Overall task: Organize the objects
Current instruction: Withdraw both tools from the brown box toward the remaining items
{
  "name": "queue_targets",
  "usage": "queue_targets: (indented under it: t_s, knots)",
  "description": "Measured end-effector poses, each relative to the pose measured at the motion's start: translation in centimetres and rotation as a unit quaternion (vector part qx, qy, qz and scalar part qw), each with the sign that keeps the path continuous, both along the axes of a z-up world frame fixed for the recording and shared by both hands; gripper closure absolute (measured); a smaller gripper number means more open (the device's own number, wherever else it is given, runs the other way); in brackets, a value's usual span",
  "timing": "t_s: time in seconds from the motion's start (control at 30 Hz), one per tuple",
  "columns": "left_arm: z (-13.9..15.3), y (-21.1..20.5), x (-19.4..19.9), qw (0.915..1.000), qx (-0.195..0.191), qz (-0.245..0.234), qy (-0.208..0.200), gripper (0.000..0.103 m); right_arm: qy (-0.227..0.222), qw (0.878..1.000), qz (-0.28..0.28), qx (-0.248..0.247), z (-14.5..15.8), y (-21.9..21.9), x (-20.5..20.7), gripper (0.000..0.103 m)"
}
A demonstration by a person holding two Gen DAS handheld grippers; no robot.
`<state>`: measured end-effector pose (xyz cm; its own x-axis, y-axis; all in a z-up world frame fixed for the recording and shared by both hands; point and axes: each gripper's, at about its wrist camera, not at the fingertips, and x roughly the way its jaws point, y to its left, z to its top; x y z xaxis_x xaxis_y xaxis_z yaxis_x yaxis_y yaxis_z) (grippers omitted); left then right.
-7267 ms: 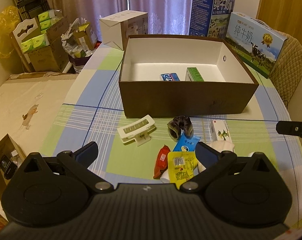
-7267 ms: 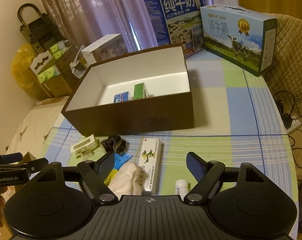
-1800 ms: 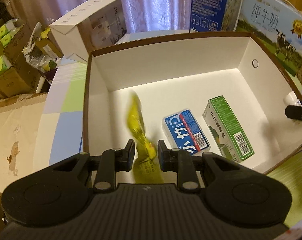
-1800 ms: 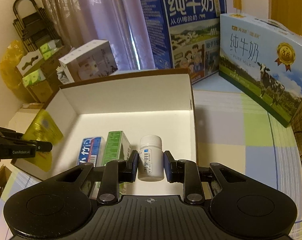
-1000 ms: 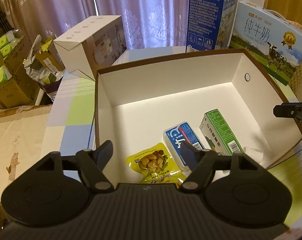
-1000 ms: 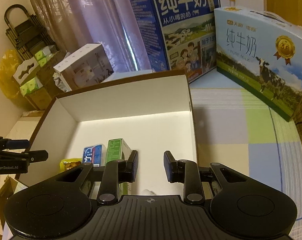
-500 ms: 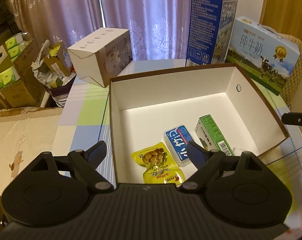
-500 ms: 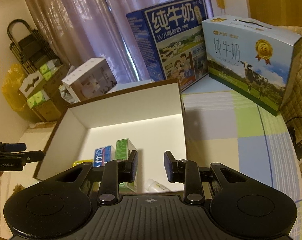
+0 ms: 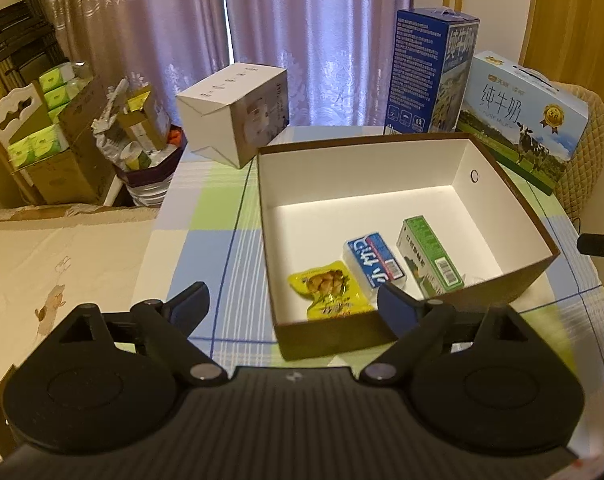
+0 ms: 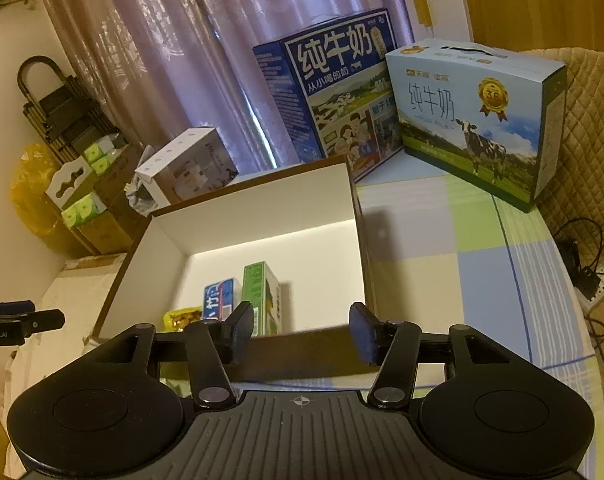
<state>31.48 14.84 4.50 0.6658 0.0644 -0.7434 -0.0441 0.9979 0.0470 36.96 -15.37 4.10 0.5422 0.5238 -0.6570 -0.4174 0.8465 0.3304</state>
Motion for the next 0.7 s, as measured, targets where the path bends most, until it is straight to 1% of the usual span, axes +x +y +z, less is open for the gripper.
queue_targets:
  t_s: [0.3, 0.7]
  knots:
    - [-0.1, -0.2, -3.6, 0.9998, -0.018, 0.011, 0.004, 0.014, 0.004, 1.0, 0.013, -0.003, 0.2, 0.0, -3.1, 0.05]
    - [-2.0, -1.5, -7.6, 0.9992, -0.023, 0.006, 0.033, 0.014, 0.032, 0.999, 0.025, -0.017, -1.1, -0.1, -7.6, 0.05]
